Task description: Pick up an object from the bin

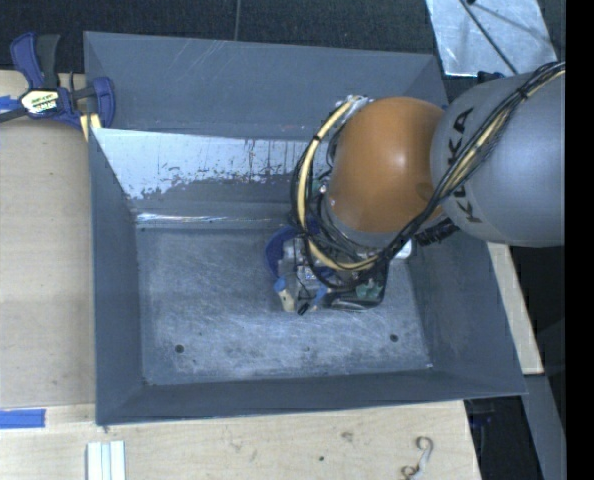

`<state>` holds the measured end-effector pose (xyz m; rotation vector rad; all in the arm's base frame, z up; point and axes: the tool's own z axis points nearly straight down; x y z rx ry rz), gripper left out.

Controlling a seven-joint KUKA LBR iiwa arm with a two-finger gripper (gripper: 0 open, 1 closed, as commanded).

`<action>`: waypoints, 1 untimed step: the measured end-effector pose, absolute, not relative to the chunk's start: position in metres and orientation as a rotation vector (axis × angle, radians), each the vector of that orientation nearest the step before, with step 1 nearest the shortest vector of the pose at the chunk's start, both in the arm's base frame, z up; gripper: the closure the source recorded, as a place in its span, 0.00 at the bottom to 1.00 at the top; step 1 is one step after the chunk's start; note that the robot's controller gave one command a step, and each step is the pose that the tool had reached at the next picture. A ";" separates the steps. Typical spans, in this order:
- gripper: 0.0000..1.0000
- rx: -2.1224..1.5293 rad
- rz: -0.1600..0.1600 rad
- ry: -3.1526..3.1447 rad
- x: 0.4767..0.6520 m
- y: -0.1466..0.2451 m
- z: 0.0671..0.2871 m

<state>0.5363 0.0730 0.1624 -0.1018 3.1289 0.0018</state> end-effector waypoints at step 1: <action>1.00 -0.063 0.001 3.130 0.547 0.059 0.219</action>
Offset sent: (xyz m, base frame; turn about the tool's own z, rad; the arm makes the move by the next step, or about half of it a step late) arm 0.0085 -0.0128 0.0525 0.0225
